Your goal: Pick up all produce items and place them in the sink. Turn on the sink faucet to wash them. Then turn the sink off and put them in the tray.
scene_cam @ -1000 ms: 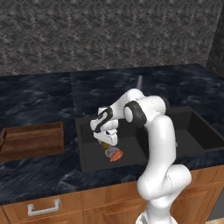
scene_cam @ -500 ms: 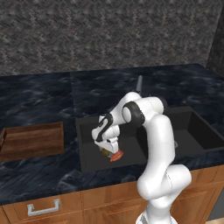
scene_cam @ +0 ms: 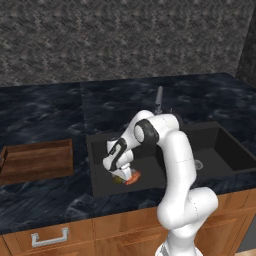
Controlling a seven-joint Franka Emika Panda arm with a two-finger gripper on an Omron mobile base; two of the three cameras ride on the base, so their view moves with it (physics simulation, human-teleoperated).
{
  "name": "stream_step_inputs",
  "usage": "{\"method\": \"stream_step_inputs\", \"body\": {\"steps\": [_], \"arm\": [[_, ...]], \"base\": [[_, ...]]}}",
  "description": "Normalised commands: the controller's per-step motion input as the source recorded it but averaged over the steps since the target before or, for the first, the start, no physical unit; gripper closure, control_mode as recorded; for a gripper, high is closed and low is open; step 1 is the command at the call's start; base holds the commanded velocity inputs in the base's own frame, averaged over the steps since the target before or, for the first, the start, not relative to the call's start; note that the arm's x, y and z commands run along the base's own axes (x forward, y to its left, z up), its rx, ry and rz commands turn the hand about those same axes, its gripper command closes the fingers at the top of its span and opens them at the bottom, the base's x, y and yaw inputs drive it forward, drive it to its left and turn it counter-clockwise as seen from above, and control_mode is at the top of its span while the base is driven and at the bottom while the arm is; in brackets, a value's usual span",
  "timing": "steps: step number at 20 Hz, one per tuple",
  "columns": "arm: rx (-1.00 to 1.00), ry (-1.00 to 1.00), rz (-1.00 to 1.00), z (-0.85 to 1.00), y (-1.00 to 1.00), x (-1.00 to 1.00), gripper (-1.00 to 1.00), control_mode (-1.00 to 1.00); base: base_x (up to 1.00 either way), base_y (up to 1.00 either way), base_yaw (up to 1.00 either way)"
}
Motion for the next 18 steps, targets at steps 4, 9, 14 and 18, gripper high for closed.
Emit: {"method": "stream_step_inputs", "body": {"steps": [4, 9, 14, 18], "arm": [[-0.01, 0.00, 0.00, -0.08, 0.10, 0.20, -1.00, -1.00], [0.00, 0.00, 0.00, 0.19, 0.00, -0.01, -1.00, -1.00], [0.00, -0.01, 0.00, 0.03, 0.00, -0.03, -1.00, -1.00], [0.00, -0.01, 0.00, -0.10, 0.00, -0.03, -1.00, -1.00]], "base": [[0.00, 0.00, 0.00], [0.00, 0.00, 0.00], [0.00, 0.00, 0.00], [0.00, 0.00, 0.00]]}}
